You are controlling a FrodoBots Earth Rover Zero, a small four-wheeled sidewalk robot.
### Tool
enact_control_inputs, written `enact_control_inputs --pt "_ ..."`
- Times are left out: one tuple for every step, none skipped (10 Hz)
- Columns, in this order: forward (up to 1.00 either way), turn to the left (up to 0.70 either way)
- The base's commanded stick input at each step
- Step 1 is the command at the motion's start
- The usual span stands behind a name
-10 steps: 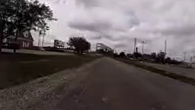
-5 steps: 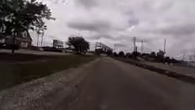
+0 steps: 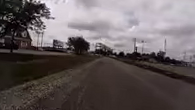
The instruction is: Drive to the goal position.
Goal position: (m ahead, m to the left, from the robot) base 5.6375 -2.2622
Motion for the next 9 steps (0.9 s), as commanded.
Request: enact_control_inputs --pt "0.6 0.11" --pt "0.6 0.08" --pt "0.6 0.0" --pt "0.6 0.0" --pt "0.6 0.0" --pt "0.6 0.0" --pt "0.6 0.0" --pt "0.6 0.0" --pt "0.6 0.0"
